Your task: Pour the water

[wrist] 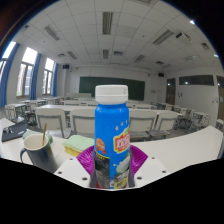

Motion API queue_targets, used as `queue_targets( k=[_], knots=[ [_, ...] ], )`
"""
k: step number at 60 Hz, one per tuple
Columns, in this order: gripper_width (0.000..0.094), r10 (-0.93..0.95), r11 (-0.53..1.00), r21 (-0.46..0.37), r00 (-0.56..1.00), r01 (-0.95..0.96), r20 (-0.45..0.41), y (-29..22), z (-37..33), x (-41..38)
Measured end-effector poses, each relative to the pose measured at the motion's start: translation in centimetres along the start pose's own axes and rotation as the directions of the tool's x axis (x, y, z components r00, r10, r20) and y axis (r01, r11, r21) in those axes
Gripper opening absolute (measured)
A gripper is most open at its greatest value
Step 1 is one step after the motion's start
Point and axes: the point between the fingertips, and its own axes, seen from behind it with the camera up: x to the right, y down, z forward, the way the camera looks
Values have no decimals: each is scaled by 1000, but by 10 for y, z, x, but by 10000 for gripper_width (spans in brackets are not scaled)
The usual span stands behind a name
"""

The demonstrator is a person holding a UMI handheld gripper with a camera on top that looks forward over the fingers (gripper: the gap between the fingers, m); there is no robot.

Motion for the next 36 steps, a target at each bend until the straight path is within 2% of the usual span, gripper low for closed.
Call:
queue_targets(
  k=[4, 5, 6, 7, 8, 12, 16, 21, 36],
  knots=[
    [449, 37, 999, -2, 999, -37, 7, -2, 2, 2],
    [463, 41, 999, -1, 999, -41, 14, -4, 9, 29],
    [475, 45, 999, -3, 999, -45, 11, -1, 2, 1],
    [499, 49, 999, -3, 999, -49, 15, -6, 14, 27],
    [527, 55, 998, -5, 998, -55, 10, 0, 4, 2],
    [644, 63, 997, -45, 998, -62, 14, 6, 2, 2],
    [864, 72, 992, -104, 997, -72, 1, 18, -2, 9],
    [845, 84, 994, -77, 996, -82, 26, 12, -29, 2],
    [850, 87, 994, -78, 987, -77, 133, 16, -148, -62]
  ],
)
